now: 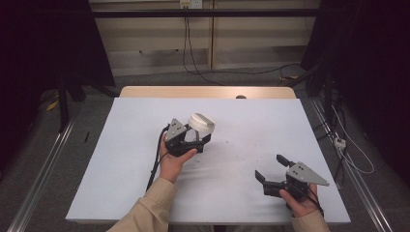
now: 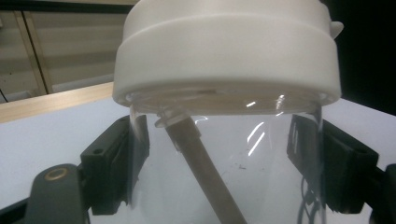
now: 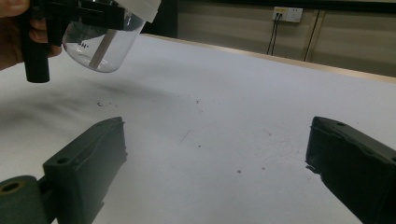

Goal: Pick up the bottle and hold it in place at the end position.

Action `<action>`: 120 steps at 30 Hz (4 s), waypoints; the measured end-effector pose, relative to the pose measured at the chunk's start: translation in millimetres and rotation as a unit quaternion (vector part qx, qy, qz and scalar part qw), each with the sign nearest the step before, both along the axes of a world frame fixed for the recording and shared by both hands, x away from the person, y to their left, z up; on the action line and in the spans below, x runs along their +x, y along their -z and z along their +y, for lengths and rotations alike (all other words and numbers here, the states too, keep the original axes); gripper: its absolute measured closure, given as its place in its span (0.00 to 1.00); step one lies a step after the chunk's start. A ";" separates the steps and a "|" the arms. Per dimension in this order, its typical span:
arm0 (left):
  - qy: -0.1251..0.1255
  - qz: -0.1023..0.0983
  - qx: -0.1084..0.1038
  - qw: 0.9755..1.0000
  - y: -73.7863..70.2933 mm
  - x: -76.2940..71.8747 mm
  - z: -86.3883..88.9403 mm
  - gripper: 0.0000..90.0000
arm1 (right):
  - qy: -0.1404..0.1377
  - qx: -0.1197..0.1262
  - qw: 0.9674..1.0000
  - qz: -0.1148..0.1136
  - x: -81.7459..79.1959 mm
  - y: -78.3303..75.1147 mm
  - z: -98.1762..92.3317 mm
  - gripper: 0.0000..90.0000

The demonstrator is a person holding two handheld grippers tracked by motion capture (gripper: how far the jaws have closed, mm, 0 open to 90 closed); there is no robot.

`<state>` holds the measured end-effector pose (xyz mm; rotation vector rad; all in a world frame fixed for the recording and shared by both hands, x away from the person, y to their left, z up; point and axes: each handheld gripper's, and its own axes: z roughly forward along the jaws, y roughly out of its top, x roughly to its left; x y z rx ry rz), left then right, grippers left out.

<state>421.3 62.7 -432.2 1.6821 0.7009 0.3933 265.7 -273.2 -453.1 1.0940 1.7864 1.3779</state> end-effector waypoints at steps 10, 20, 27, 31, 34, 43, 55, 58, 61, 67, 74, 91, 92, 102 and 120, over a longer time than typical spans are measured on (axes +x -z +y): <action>-0.003 0.002 0.002 1.000 0.4 9.0 -4.4 0.21 | 0.001 -0.001 1.000 0.000 -0.1 0.0 -0.6 0.05; -0.009 0.002 0.012 1.000 4.2 14.4 -7.2 0.21 | -0.001 -0.002 1.000 -0.001 0.3 0.0 0.0 0.05; -0.015 0.008 0.013 1.000 6.2 16.8 -7.4 0.21 | -0.003 -0.002 1.000 0.000 0.4 0.1 0.7 0.05; -0.016 0.007 0.014 1.000 6.4 17.4 -7.2 0.21 | -0.003 -0.001 1.000 0.000 0.2 -0.1 1.4 0.05; -0.014 0.010 0.020 1.000 5.8 17.8 -7.7 0.21 | -0.003 -0.001 1.000 0.001 0.3 0.0 1.5 0.05; -0.011 0.010 0.030 0.999 2.8 23.3 -13.6 0.21 | -0.003 -0.001 1.000 0.001 -0.1 0.2 1.4 0.05; -0.010 0.016 0.029 0.999 9.4 29.8 -17.9 0.21 | -0.005 -0.004 1.000 -0.002 0.5 0.2 3.3 0.05; -0.011 0.017 0.028 0.999 10.5 30.6 -19.0 0.21 | -0.005 -0.004 1.000 -0.001 0.6 0.3 3.7 0.05; -0.015 0.019 0.026 0.999 10.9 31.1 -18.9 0.21 | -0.007 -0.004 1.000 0.000 0.9 0.6 3.9 0.05; -0.011 0.013 0.030 0.999 5.8 33.3 -21.6 0.21 | -0.005 -0.004 1.000 -0.001 1.3 0.6 3.5 0.05; -0.006 0.014 0.032 0.999 6.4 36.9 -29.0 0.21 | -0.006 -0.003 1.000 0.000 1.6 1.1 3.5 0.05; -0.006 0.023 0.034 0.999 13.2 43.2 -40.5 0.21 | -0.008 -0.004 1.000 0.002 2.8 2.1 4.9 0.05; -0.005 0.022 0.037 0.999 13.2 43.9 -41.2 0.21 | -0.009 -0.004 1.000 0.002 3.0 2.2 5.1 0.05; -0.006 0.021 0.046 0.999 15.0 49.3 -50.8 0.21 | -0.009 -0.003 1.000 0.003 3.3 2.7 5.7 0.05; -0.026 0.018 0.061 0.998 26.6 56.4 -58.6 0.21 | -0.011 -0.005 1.000 0.005 3.7 3.6 7.4 0.05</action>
